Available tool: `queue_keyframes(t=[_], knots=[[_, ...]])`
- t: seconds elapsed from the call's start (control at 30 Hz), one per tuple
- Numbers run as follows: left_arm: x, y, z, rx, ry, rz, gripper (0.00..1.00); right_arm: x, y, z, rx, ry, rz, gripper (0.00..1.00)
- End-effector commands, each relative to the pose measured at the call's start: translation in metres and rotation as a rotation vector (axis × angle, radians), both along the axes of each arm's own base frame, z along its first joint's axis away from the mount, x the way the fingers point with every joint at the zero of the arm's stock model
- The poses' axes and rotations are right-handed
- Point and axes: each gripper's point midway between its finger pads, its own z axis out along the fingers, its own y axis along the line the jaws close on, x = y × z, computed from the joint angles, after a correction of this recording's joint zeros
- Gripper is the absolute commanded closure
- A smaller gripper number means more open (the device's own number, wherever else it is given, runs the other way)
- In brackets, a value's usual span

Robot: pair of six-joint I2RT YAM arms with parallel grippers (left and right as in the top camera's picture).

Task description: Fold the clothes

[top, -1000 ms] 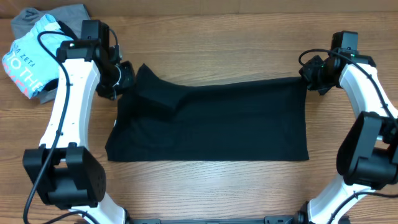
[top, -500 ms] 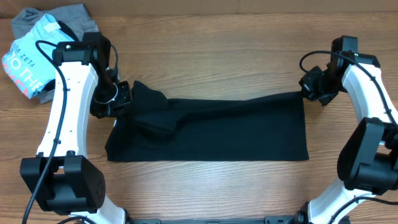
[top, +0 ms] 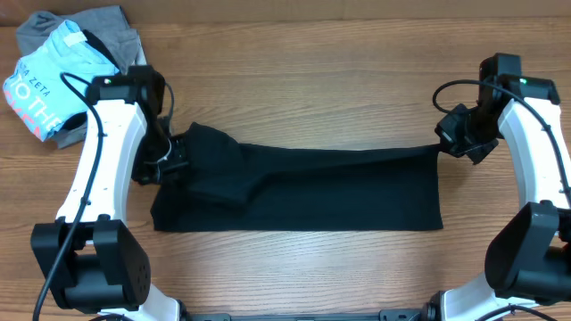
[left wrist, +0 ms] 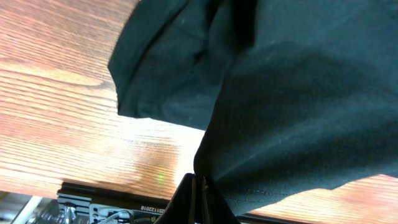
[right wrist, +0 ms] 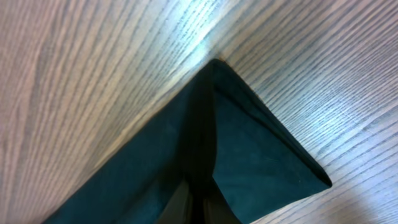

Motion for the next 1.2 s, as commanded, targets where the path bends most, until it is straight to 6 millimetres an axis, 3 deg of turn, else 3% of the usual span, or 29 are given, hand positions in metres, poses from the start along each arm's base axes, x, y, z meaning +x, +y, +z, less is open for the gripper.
queue_keyframes(t=[0.0,0.27,0.97,1.0,1.07,1.13,1.17], knots=[[-0.012,0.002,-0.009,0.020,0.021,0.011,0.96,-0.009,-0.004,-0.006,-0.037,0.019,0.007,0.96],[-0.022,-0.001,-0.031,0.003,0.053,0.013,0.96,-0.029,0.000,-0.044,-0.026,0.079,0.010,0.96],[-0.072,-0.024,-0.065,-0.072,0.217,0.010,0.96,-0.037,-0.002,-0.047,-0.042,0.107,0.010,0.96],[-0.074,-0.025,-0.066,-0.071,0.222,0.009,0.95,-0.037,-0.002,-0.047,-0.042,0.107,0.011,0.93],[-0.076,-0.025,-0.067,-0.071,0.228,0.007,0.82,-0.037,-0.002,-0.047,-0.041,0.109,0.016,0.68],[-0.076,-0.025,-0.067,-0.070,0.230,0.005,0.72,-0.038,-0.001,-0.047,-0.038,0.107,0.048,0.35],[-0.076,-0.025,-0.067,-0.070,0.229,0.005,0.72,-0.038,-0.001,-0.047,-0.039,0.105,0.062,0.18]])
